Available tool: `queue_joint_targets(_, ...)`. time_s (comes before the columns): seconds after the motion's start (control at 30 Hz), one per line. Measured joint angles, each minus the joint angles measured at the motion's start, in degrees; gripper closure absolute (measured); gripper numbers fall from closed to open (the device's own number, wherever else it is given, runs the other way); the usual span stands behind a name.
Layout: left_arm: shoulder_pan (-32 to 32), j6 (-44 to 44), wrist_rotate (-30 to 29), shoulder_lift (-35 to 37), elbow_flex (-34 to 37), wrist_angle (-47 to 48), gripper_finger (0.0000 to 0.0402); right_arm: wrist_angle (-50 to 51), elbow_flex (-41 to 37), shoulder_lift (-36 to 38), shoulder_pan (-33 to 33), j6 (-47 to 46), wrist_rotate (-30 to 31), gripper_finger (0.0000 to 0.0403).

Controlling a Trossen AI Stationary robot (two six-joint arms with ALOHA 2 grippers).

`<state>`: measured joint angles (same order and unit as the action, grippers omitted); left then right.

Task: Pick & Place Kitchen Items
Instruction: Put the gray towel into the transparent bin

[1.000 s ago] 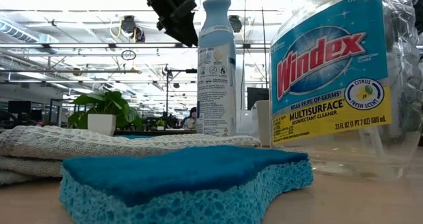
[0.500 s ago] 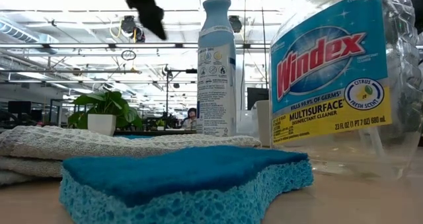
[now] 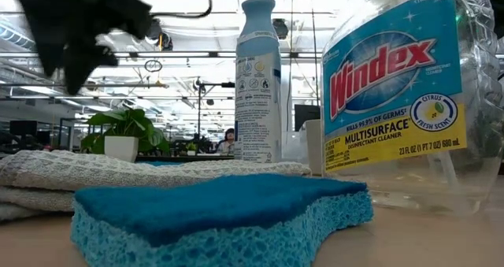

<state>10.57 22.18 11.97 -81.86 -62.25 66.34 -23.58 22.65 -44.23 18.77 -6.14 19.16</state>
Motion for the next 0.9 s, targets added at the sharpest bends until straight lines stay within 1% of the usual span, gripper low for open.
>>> queue_joint_targets(0.1,2.12,0.96,5.8,0.26,6.24,-6.3,0.0158,-2.19,0.0,-0.02,-2.41,1.4,0.0,0.019)
queue_joint_targets(0.27,3.51,0.91,11.42,0.28,14.66,-15.45,0.0158,-5.55,0.0,-0.02,-5.83,4.97,-0.01,0.019)
queue_joint_targets(0.4,4.34,1.44,16.61,0.23,20.94,-23.99,0.0158,-7.51,0.0,-0.02,-7.29,6.98,0.07,0.0191)
queue_joint_targets(0.53,4.75,4.03,20.84,0.23,25.17,-29.93,0.0158,-8.49,0.0,-0.02,-7.66,8.54,0.09,0.0191)
queue_joint_targets(0.63,5.83,4.13,23.43,0.23,27.44,-34.26,0.0158,-8.41,0.0,-0.02,-7.62,8.82,0.13,0.0191)
queue_joint_targets(0.7,6.36,4.91,25.2,0.22,29.0,-38.9,0.0158,-8.41,0.0,-0.02,-7.53,9.03,0.15,0.0191)
queue_joint_targets(0.8,7.14,6.83,25.33,-0.16,30.92,-45.23,0.0158,-8.38,0.0,-0.02,-7.53,9.9,0.17,0.0191)
queue_joint_targets(0.9,8.62,6.85,22.81,-0.03,31.42,-46.01,0.0158,-8.35,0.0,-0.04,-7.53,10.06,0.18,0.0191)
